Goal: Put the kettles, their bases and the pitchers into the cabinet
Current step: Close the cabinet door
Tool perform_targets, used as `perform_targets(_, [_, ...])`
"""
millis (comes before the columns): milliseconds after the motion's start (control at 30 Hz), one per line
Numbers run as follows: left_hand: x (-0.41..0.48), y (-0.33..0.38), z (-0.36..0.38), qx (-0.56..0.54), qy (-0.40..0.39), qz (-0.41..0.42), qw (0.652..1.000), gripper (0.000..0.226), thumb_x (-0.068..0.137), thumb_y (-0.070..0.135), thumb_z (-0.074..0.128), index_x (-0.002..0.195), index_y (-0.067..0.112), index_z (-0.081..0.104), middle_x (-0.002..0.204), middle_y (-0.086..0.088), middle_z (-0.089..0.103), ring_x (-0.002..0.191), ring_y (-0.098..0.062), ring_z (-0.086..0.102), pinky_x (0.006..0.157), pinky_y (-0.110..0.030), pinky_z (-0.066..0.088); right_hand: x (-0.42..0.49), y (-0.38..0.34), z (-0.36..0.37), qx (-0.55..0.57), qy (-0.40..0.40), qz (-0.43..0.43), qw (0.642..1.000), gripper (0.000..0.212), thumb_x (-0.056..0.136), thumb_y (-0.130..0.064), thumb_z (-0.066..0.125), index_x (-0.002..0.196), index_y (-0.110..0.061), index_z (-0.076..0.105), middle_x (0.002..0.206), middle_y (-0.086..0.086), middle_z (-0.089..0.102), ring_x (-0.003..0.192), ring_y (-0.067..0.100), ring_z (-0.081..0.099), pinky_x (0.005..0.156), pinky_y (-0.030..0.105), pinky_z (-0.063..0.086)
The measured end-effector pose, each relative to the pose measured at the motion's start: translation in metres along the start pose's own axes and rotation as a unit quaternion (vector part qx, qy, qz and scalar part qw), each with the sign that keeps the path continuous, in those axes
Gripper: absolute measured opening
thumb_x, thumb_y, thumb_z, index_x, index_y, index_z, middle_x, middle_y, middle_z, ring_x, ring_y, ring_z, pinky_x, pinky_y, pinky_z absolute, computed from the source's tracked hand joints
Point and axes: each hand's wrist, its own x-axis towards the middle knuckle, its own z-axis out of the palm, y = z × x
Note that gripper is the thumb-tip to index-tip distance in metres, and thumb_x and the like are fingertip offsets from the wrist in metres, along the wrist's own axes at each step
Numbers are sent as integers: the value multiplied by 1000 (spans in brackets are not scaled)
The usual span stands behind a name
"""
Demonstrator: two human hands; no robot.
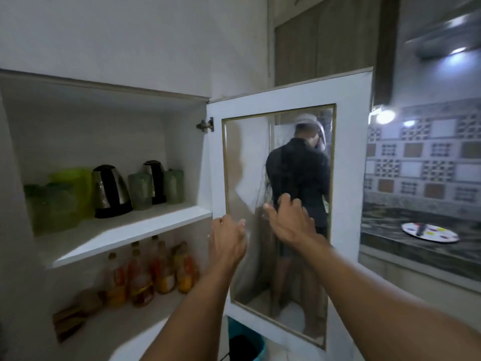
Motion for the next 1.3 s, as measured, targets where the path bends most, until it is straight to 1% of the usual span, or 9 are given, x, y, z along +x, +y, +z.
perform_targets(233, [-9, 112, 115, -45, -57, 41, 997, 62, 94, 44, 54, 141, 9, 37, 142, -15, 44, 126, -33, 49, 104, -45, 46, 37, 105, -81, 1, 110, 67, 992, 56, 96, -57, 37, 129, -12, 42, 133, 21, 51, 122, 45, 50, 98, 55, 44])
perform_targets(400, [-10, 192, 188, -76, -70, 49, 993, 86, 89, 44, 63, 153, 9, 17, 155, -16, 26, 140, -34, 35, 111, -42, 37, 82, 169, -114, 59, 131, 81, 986, 55, 97, -55, 39, 129, -10, 41, 133, 19, 54, 115, 40, 55, 95, 52, 48])
perform_targets(533, [0, 228, 227, -85, -51, 62, 993, 99, 84, 40, 72, 153, 7, 9, 155, -17, 22, 144, -33, 25, 117, -39, 29, 125, 196, -124, 141, 121, 109, 977, 66, 95, -57, 42, 138, -7, 41, 138, 17, 53, 121, 39, 54, 100, 49, 45])
perform_targets(700, [27, 232, 244, -53, -20, 31, 998, 112, 80, 40, 76, 154, 4, 0, 161, -19, 10, 149, -35, 15, 121, -41, 23, 168, 191, -115, 238, 56, 76, 967, 65, 97, -52, 39, 147, -10, 33, 145, 16, 48, 130, 38, 48, 104, 45, 38])
perform_targets(867, [43, 222, 247, -50, -38, 10, 998, 122, 77, 37, 80, 155, 9, -9, 164, -14, -6, 152, -32, 2, 122, -41, 19, 179, 188, -106, 251, 82, 89, 961, 37, 105, -30, 37, 134, -8, 38, 135, 19, 58, 122, 42, 53, 81, 39, 32])
perform_targets(967, [41, 221, 246, -44, -33, 7, 998, 122, 77, 38, 80, 155, 10, -9, 164, -14, -7, 152, -32, -1, 122, -41, 16, 171, 191, -105, 232, 87, 71, 966, 30, 104, -23, 39, 131, -10, 40, 136, 12, 59, 122, 40, 54, 80, 36, 30])
perform_targets(1133, [20, 227, 239, -50, 1, 43, 998, 117, 76, 39, 79, 154, 11, -3, 159, -14, 7, 148, -34, 15, 118, -43, 29, 143, 176, -114, 229, 64, 41, 970, 30, 103, -35, 42, 121, -12, 44, 125, 16, 62, 115, 40, 56, 78, 38, 34])
perform_targets(1233, [2, 227, 224, -50, 4, 42, 998, 110, 84, 41, 71, 154, 8, -7, 161, -16, -1, 151, -32, 4, 121, -38, 18, 116, 156, -115, 228, 50, 24, 972, 30, 102, -38, 43, 119, -13, 44, 122, 16, 62, 112, 38, 57, 79, 40, 39])
perform_targets(1300, [-11, 220, 209, -63, 32, 29, 997, 103, 88, 38, 67, 154, 7, -5, 161, -18, 4, 150, -32, 8, 120, -37, 19, 97, 139, -117, 225, 36, 14, 974, 31, 100, -40, 44, 117, -14, 45, 121, 15, 62, 111, 39, 57, 80, 41, 41])
